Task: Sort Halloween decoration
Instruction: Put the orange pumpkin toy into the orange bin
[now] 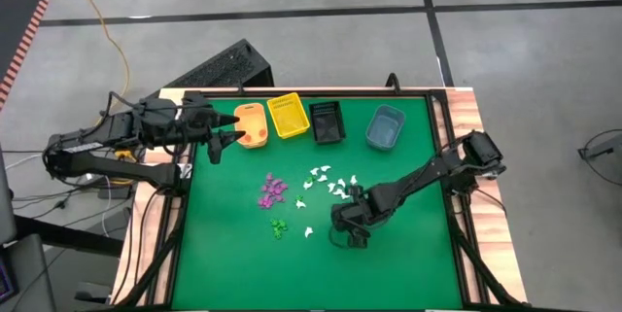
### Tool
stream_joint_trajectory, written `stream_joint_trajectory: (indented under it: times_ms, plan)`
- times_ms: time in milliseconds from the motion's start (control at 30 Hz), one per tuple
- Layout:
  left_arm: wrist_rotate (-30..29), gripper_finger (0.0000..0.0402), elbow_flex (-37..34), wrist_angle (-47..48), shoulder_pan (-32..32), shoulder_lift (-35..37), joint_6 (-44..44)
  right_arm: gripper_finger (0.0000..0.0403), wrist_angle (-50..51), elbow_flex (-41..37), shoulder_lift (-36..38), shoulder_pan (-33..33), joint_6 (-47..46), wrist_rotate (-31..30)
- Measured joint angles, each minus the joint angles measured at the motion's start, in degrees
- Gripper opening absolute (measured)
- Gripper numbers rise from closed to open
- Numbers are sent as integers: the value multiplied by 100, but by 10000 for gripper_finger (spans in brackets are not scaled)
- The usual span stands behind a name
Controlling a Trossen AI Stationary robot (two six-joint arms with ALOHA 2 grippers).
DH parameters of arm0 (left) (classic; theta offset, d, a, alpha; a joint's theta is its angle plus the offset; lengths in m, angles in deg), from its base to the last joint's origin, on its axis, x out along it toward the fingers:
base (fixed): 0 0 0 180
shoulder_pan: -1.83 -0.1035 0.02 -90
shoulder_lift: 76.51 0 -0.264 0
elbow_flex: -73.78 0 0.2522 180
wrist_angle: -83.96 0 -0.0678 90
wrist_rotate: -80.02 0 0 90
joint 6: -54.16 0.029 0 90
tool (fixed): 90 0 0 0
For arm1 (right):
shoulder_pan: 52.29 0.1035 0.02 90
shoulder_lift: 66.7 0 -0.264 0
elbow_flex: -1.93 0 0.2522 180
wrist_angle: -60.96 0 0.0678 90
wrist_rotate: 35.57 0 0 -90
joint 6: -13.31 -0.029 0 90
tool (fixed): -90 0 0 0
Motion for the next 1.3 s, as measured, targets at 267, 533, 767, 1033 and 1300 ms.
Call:
stream_joint_trajectory:
  times_ms: [267,533,767,1033,1300]
  plan:
    - [-62,232,2,-11,-1,340,74,67,-91,473,31,-1089,1403,-58]
    - [-202,232,2,-50,-1,442,188,67,-1565,925,33,-2340,2408,-61]
    - [-209,232,2,-54,-1,438,246,67,-2832,1651,-492,-3007,2590,-39]
    - [-351,232,2,-156,-1,449,334,67,-2898,3741,-2140,-3269,2595,374]
    - [-358,232,2,-196,0,449,392,72,-2224,5687,-3538,-3370,2571,523]
